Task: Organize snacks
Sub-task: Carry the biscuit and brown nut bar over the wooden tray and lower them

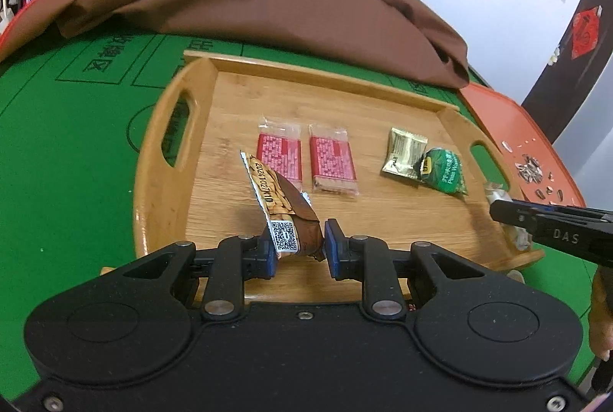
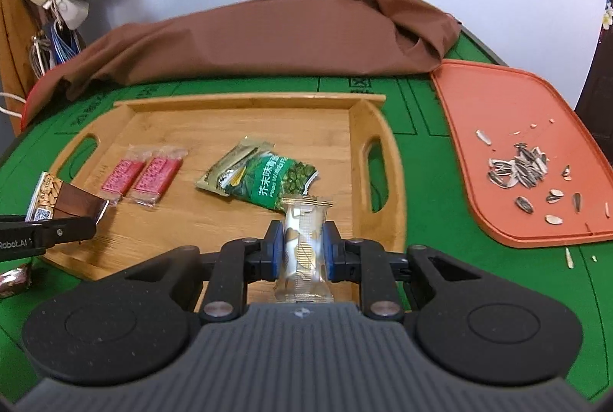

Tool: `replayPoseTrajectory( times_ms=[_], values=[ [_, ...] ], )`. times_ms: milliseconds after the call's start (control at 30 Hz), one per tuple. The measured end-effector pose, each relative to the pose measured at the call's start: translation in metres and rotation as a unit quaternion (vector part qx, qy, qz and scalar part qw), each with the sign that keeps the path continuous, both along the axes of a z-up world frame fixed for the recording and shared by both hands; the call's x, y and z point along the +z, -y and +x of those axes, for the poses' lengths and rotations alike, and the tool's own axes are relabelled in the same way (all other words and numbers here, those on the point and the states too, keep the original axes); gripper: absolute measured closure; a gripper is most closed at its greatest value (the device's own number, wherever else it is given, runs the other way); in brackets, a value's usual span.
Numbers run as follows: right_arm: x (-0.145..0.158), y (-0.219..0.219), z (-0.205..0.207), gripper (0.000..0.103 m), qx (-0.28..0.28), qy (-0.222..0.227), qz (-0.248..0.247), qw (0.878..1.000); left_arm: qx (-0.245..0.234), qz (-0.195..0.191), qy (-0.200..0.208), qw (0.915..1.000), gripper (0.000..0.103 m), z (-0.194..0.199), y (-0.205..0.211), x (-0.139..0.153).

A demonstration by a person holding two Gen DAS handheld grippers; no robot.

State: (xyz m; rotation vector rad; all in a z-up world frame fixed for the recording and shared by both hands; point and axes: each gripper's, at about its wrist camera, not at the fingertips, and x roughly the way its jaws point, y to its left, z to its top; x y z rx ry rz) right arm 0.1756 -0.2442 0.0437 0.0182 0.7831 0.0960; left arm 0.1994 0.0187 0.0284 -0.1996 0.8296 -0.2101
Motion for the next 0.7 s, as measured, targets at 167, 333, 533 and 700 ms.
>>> replayPoseTrajectory(
  times_ms=[167, 333, 533, 700],
  values=[
    [-0.011, -0.003, 0.011, 0.078, 0.001, -0.014, -0.002, 1.000, 0.002, -0.012, -0.009, 0.9999, 0.081, 0.009, 0.001, -0.006],
    [-0.016, -0.005, 0.019, 0.077, 0.001, -0.020, -0.004, 1.000, 0.005, -0.008, -0.008, 0.9999, 0.081, 0.019, 0.004, -0.007],
    [-0.016, -0.009, 0.029, 0.077, 0.000, -0.015, -0.013, 1.000, 0.014, -0.011, -0.008, 0.9998, 0.081, 0.033, 0.005, -0.009],
    [-0.014, -0.013, 0.041, 0.077, 0.001, -0.018, -0.014, 1.000, 0.020, -0.009, -0.008, 0.9997, 0.081, 0.045, 0.006, -0.009]
  ],
)
